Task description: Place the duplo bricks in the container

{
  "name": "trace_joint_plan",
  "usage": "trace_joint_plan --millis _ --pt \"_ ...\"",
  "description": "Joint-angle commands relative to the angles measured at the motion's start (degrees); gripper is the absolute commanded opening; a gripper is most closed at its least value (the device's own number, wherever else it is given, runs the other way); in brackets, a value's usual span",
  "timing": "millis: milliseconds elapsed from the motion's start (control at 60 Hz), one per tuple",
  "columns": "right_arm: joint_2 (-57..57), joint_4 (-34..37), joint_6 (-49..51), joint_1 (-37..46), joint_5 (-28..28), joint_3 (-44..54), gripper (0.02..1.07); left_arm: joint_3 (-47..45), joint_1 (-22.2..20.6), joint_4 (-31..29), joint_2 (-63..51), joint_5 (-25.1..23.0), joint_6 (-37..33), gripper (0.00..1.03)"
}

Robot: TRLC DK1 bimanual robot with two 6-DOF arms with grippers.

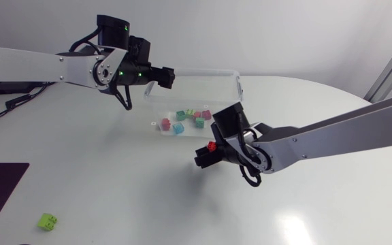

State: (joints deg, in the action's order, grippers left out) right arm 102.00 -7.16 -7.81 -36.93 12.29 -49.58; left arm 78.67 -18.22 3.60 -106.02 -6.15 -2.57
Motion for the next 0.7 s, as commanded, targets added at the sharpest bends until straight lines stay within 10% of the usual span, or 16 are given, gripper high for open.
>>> trace_joint_plan --millis 0,683 --pt "1.72 2.15 -3.88 -1.22 0.71 -1.83 0.99 -1.86 0.20 0.71 2.22 -0.09 0.99 0.98" --pt "9.45 8.92 -13.81 -0.07 4.84 -9.30 0.99 -5.55 -0.94 2.47 4.15 0.97 1.25 0.98"
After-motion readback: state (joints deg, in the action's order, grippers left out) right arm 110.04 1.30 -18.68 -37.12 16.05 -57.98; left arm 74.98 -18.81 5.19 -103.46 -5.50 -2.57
